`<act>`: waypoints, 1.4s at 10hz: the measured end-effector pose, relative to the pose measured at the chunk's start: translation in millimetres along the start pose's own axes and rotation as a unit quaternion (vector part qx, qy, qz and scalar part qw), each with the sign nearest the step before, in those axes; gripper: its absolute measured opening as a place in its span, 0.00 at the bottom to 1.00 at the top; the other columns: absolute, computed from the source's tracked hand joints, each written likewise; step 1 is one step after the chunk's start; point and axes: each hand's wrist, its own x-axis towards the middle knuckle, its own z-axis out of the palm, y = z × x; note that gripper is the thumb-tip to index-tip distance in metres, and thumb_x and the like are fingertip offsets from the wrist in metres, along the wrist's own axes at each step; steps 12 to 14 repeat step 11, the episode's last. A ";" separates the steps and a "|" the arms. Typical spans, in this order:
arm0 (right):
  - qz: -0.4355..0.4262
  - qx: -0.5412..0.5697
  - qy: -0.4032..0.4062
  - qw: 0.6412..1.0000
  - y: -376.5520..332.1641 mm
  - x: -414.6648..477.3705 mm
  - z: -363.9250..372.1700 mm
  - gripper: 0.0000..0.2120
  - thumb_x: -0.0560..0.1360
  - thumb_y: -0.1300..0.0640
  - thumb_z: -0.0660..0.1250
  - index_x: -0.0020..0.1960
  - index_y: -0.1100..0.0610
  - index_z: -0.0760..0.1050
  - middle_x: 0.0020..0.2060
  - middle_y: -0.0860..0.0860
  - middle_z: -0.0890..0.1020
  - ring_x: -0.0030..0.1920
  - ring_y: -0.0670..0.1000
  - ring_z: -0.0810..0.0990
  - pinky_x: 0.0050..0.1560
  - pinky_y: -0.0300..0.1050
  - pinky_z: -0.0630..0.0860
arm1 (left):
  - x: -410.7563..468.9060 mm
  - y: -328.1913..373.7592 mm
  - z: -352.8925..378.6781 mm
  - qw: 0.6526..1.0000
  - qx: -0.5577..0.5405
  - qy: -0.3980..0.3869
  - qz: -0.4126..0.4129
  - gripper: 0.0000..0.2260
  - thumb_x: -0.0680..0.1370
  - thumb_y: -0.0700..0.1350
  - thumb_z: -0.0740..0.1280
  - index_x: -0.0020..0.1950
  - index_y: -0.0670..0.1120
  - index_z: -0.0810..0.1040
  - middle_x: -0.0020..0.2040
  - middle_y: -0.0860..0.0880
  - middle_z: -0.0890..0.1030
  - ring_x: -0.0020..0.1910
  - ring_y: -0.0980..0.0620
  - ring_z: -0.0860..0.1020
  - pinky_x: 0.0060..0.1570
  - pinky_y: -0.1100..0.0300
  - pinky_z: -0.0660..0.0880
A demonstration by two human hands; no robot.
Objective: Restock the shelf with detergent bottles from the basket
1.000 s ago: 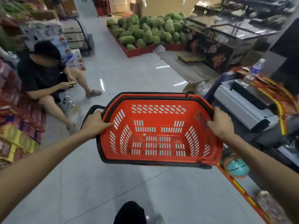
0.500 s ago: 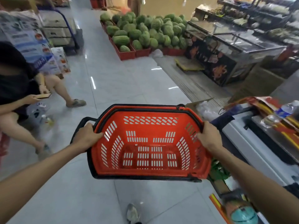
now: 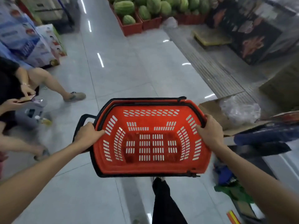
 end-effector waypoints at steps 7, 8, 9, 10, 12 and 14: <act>0.307 0.066 -0.168 0.934 161.7 261.2 464.3 0.21 0.72 0.55 0.76 0.63 0.55 0.75 0.52 0.53 0.84 0.47 0.56 0.84 0.53 0.57 0.83 | 359.3 -88.9 372.3 0.963 -0.140 -0.048 -0.226 0.24 0.78 0.44 0.73 0.72 0.45 0.70 0.62 0.45 0.80 0.51 0.46 0.78 0.50 0.53 0.74; 0.310 0.094 -0.190 0.927 169.2 259.7 489.3 0.23 0.73 0.53 0.76 0.65 0.54 0.75 0.51 0.51 0.84 0.46 0.54 0.85 0.50 0.56 0.84 | 373.8 -96.2 385.4 0.967 -0.145 -0.069 -0.197 0.29 0.74 0.43 0.78 0.72 0.47 0.71 0.62 0.48 0.81 0.54 0.47 0.80 0.52 0.52 0.77; 0.287 0.078 -0.199 0.934 162.7 254.4 480.4 0.23 0.67 0.54 0.77 0.60 0.52 0.76 0.48 0.50 0.84 0.44 0.54 0.85 0.50 0.55 0.84 | 375.4 -87.6 367.6 0.971 -0.102 -0.100 -0.190 0.29 0.72 0.47 0.80 0.69 0.48 0.73 0.60 0.48 0.82 0.55 0.44 0.82 0.54 0.52 0.78; 0.226 -0.030 -0.249 0.941 140.2 243.4 448.7 0.21 0.66 0.55 0.75 0.58 0.54 0.77 0.47 0.52 0.82 0.41 0.55 0.82 0.46 0.49 0.82 | 365.2 -76.1 328.3 0.973 0.023 -0.178 -0.144 0.29 0.64 0.56 0.75 0.65 0.56 0.76 0.55 0.48 0.84 0.51 0.44 0.83 0.54 0.51 0.80; 0.160 -0.077 -0.272 0.946 101.1 233.4 404.8 0.25 0.64 0.47 0.72 0.60 0.48 0.74 0.51 0.53 0.78 0.45 0.57 0.82 0.49 0.56 0.84 | 342.3 -33.1 270.8 0.958 0.163 -0.224 -0.069 0.32 0.65 0.60 0.72 0.69 0.64 0.71 0.66 0.49 0.77 0.59 0.44 0.80 0.58 0.47 0.79; 0.160 -0.077 -0.272 0.946 101.1 233.4 404.8 0.25 0.64 0.47 0.72 0.60 0.48 0.74 0.51 0.53 0.78 0.45 0.57 0.82 0.49 0.56 0.84 | 342.3 -33.1 270.8 0.958 0.163 -0.224 -0.069 0.32 0.65 0.60 0.72 0.69 0.64 0.71 0.66 0.49 0.77 0.59 0.44 0.80 0.58 0.47 0.79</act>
